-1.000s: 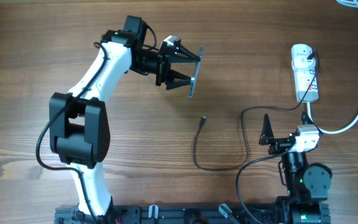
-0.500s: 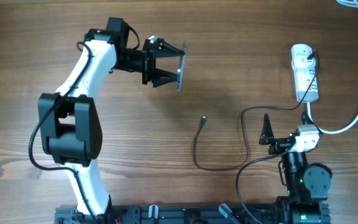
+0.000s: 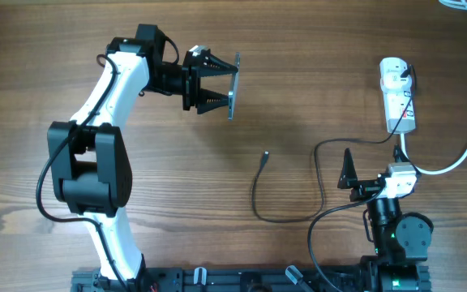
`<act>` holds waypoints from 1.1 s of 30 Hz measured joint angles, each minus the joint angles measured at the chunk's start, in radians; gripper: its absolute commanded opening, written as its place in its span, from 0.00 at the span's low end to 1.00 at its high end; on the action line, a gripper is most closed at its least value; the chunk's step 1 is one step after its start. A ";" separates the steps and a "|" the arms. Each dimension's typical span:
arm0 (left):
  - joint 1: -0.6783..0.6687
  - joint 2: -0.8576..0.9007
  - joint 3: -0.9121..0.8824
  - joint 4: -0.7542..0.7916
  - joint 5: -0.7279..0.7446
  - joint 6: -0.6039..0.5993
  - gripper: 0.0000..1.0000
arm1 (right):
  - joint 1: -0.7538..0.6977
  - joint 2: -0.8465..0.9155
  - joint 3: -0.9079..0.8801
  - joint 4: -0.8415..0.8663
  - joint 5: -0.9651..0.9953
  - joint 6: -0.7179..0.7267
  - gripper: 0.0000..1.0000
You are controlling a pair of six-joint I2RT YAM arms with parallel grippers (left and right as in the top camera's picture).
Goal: Plug charger to phone and switch on socket
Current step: 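Move the held phone left and hold it upright, port facing down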
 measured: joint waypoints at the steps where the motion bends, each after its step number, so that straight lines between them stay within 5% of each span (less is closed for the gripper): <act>1: 0.000 0.000 0.000 -0.016 0.000 0.000 0.68 | 0.000 0.000 0.000 0.000 0.000 0.000 1.00; 16: 0.000 0.000 0.000 -0.235 0.000 0.003 0.64 | 0.000 0.000 0.000 0.000 0.000 0.000 1.00; 33: -0.001 0.000 0.000 -0.295 0.000 0.003 0.63 | 0.000 0.000 0.000 0.000 0.000 0.000 1.00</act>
